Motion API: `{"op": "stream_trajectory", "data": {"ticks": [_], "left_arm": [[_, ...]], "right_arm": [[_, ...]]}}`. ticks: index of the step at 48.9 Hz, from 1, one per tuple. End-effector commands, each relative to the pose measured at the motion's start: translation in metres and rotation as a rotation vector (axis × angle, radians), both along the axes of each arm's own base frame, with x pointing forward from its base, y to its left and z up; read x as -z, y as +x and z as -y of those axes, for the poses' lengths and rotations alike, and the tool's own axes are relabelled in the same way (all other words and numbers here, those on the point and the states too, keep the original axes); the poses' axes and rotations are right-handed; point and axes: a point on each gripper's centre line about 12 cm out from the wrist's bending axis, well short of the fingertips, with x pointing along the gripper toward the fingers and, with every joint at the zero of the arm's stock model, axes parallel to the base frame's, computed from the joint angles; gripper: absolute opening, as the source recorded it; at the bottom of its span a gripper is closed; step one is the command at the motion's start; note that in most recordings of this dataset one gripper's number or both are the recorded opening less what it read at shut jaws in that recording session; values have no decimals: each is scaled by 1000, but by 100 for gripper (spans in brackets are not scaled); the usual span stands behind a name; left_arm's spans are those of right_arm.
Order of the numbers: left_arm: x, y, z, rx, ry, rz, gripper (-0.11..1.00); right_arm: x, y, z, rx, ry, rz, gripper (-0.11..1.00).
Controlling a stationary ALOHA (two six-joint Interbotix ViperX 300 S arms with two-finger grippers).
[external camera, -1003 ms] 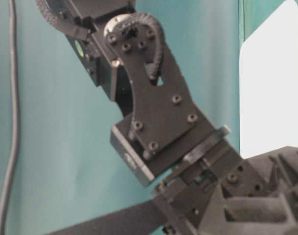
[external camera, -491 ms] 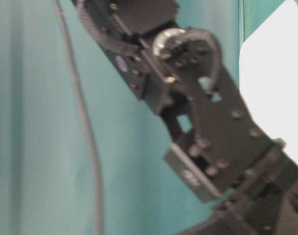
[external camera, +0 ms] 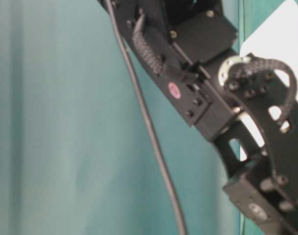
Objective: Put the tape into the white case with the right arm.
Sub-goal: 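Close the right gripper on the red tape roll and lift it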
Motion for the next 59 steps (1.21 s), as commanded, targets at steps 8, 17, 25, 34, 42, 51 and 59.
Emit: {"op": "stream_trajectory", "data": {"ticks": [8,17,25,34,42,51,59], "left_arm": [[-3,1,-1,-4,-1,8,1],[-3,1,-1,-4,-1,8,1],[-3,1,-1,-4,-1,9,1],[-3,1,0,-2,-1,8,1],[-3,1,-1,-4,-1,8,1],[-3,1,-1,-4,-1,8,1],[-3,1,0,-2,-1,9,1]], "right_arm": [[-20,5,-1,30,49,32,75],[-20,6,0,60,79,15,55],[-20,7,2,80,99,10,11],[-21,7,4,65,70,20,1],[-29,6,3,39,32,36,1],[-66,1,7,44,4,45,1],[-95,-4,11,45,-16,71,1]]}}
